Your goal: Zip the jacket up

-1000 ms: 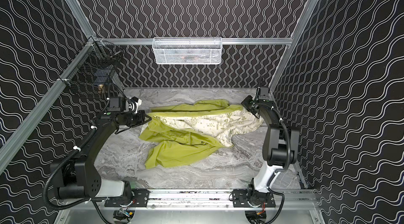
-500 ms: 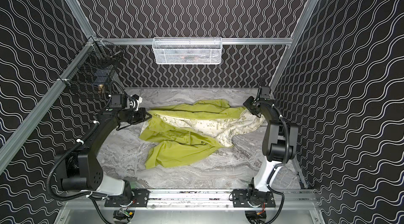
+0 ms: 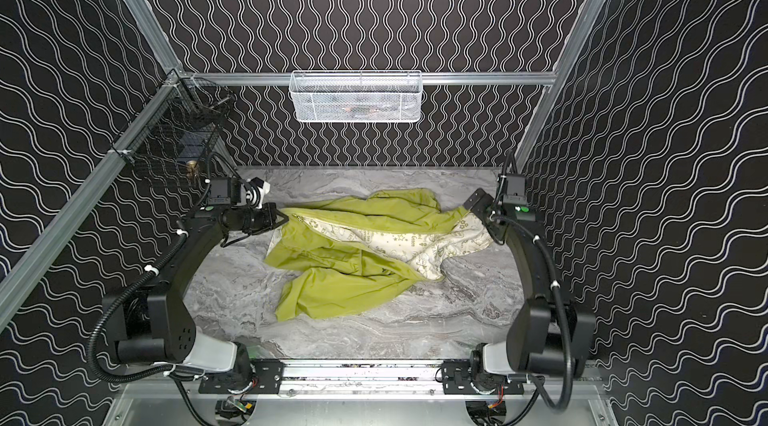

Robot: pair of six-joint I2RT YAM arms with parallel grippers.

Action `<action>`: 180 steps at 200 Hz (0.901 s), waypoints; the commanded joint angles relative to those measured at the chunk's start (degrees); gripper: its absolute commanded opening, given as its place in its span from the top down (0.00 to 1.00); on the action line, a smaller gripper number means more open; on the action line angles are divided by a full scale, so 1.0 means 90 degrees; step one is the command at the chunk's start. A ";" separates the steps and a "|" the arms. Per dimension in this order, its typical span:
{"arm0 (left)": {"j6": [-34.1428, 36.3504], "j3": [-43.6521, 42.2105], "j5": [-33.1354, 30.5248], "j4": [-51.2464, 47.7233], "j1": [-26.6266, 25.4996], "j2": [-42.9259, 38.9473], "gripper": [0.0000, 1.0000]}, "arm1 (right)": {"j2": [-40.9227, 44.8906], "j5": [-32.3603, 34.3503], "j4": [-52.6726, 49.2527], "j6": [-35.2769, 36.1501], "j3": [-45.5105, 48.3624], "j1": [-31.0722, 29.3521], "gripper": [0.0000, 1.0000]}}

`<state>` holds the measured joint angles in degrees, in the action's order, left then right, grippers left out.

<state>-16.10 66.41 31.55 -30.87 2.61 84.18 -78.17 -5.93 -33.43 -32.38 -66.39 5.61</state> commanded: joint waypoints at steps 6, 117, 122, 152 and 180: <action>0.0074 -0.0002 0.0083 0.0153 0.0013 -0.0067 1.00 | 0.0752 -0.0775 0.0025 0.0237 0.0670 -0.0032 0.04; -0.0010 -0.0108 0.0172 0.0247 0.0019 -0.0207 1.00 | 0.1396 -0.1345 0.1186 -0.1192 0.3610 -0.1512 0.64; -0.0009 -0.0112 0.0169 0.0238 0.0013 -0.0218 1.00 | 0.1366 -0.1321 0.1257 -0.1269 0.3677 -0.1569 0.63; 0.0040 -0.0138 0.0162 0.0185 0.0015 -0.0262 1.00 | 0.1344 -0.1167 0.1502 -0.1547 0.3926 -0.1638 0.53; 0.0042 -0.0165 0.0162 0.0158 0.0021 -0.0300 1.00 | 0.1192 -0.1259 0.1728 -0.1660 0.4130 -0.1632 0.52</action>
<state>-16.29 65.19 32.21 -30.06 2.61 82.13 -66.48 -17.19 -21.71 -44.60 -30.50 -8.99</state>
